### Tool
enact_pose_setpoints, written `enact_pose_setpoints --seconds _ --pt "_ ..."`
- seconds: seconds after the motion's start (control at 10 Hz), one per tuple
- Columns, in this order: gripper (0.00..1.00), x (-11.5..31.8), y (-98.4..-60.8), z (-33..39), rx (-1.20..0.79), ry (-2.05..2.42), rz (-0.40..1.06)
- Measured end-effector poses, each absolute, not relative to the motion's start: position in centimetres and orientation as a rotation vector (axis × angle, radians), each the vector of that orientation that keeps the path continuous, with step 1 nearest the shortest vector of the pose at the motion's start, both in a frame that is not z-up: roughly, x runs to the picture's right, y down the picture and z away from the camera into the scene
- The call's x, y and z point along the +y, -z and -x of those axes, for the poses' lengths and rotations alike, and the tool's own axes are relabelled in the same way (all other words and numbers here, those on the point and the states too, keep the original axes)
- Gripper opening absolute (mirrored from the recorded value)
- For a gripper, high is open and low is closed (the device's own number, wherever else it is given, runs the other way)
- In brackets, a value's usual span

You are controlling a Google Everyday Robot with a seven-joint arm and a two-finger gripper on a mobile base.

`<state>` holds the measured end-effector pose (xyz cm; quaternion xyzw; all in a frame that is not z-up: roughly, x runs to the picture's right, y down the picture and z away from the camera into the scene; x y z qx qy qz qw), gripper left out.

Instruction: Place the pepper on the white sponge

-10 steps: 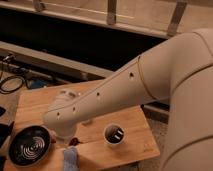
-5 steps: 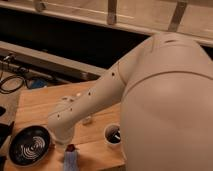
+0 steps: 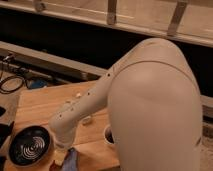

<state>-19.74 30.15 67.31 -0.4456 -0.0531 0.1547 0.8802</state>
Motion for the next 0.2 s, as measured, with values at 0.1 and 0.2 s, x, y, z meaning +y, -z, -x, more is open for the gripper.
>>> enact_pose_setpoints --seconds 0.1,0.2 --pt "0.80 30.92 -67.33 19.13 -0.091 -0.340 0.960" --pt "0.80 31.54 -67.27 18.39 -0.073 -0.359 0.980"
